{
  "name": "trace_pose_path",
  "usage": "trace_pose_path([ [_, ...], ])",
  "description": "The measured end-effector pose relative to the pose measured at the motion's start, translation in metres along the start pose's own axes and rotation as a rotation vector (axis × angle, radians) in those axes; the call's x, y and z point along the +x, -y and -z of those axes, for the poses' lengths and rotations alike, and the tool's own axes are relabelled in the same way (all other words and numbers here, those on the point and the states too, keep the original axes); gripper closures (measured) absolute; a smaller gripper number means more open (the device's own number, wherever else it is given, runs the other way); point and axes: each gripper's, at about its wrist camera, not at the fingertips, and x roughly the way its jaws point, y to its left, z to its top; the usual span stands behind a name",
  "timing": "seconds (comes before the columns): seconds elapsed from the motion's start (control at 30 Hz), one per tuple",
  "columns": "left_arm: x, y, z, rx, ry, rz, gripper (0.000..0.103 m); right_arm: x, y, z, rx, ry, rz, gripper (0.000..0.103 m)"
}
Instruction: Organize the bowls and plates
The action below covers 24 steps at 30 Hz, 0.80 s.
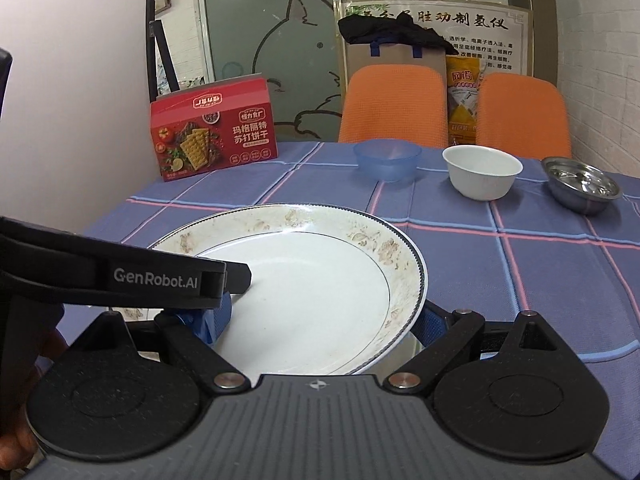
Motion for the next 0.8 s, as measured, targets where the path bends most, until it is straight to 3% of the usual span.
trace_pose_path([
  [0.43,0.021,-0.017,0.019,-0.053,-0.05,0.05,0.047,0.005,-0.007,0.017,-0.034,-0.045,-0.001,0.023],
  [0.6,0.006,-0.014,0.014,-0.017,0.026,0.007,0.033,0.0,-0.005,0.014,-0.068,-0.041,0.019,0.024],
  [0.8,-0.009,-0.012,0.001,-0.018,0.077,0.002,0.031,-0.002,-0.008,0.017,-0.133,-0.068,0.052,0.024],
])
